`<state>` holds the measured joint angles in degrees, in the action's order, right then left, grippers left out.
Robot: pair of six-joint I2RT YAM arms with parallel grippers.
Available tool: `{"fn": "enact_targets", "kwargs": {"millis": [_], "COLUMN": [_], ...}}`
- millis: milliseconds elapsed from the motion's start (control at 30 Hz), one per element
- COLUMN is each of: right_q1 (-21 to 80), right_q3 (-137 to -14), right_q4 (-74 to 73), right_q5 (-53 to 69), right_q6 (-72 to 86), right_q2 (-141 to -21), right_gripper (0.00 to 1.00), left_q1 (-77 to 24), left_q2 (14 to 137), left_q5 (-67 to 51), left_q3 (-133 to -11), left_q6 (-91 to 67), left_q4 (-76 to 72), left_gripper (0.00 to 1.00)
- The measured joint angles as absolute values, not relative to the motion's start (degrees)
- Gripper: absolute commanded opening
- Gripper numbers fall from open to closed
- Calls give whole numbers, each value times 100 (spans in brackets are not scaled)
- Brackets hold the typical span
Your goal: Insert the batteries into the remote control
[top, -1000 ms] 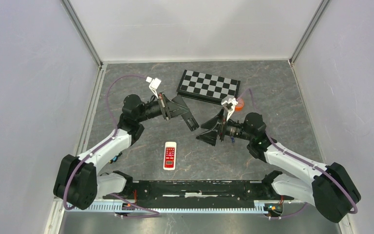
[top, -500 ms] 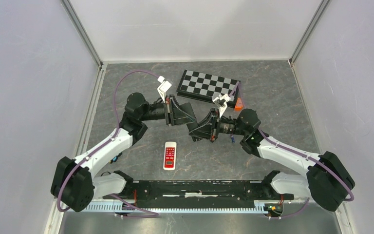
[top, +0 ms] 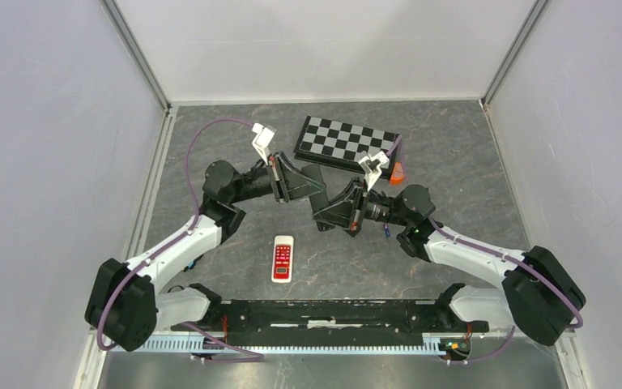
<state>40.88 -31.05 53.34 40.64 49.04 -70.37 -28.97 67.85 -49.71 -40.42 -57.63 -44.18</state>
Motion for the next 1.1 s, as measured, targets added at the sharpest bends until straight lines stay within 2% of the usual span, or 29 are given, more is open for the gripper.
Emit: {"fn": "enact_targets", "kwargs": {"millis": [100, 167, 233, 400, 467, 567, 633, 833, 1100], "right_q1": [4088, 4080, 4049, 3776, 3704, 3671, 3669, 3658, 3518], "right_q3": [-3105, -3105, -3094, -3089, -3114, -3238, -3321, -3472, -3492], "right_q4": [5354, 5328, 5190, 3957, 3269, 2016, 1273, -661, -1391], "right_q5": [4040, 4001, 3931, 3350, 2877, 1726, 939, -1216, -1826], "right_q6": [5011, 4974, 4827, 4064, 3691, 3148, 2926, 2604, 2377], "right_q2": [-7048, -7043, -6980, -6346, -6075, -5852, -5874, -6493, -7196], "right_gripper": [64, 76, 80, 76, 70, 52, 46, 48, 44], "left_q1": [-2895, -2897, -2895, -2897, -2897, -2895, -2895, -2895, -2895], "left_q2": [6840, 6869, 6866, 6667, 6521, 6333, 6252, 6182, 6062], "left_q5": [-4939, -4880, -4781, -4150, -3741, -3140, -2840, -2488, -2287], "left_q3": [-4012, -4007, -4005, -4005, -4005, -4005, -4005, -3964, -3898], "left_q6": [-5776, -5787, -5743, -5181, -4934, -4644, -4495, -4239, -4082], "left_q4": [-4580, -4587, -4497, -3518, -3024, -2482, -2250, -2012, -1909], "left_gripper": [2, 2, 2, 2, 2, 2, 2, 2, 2]}}
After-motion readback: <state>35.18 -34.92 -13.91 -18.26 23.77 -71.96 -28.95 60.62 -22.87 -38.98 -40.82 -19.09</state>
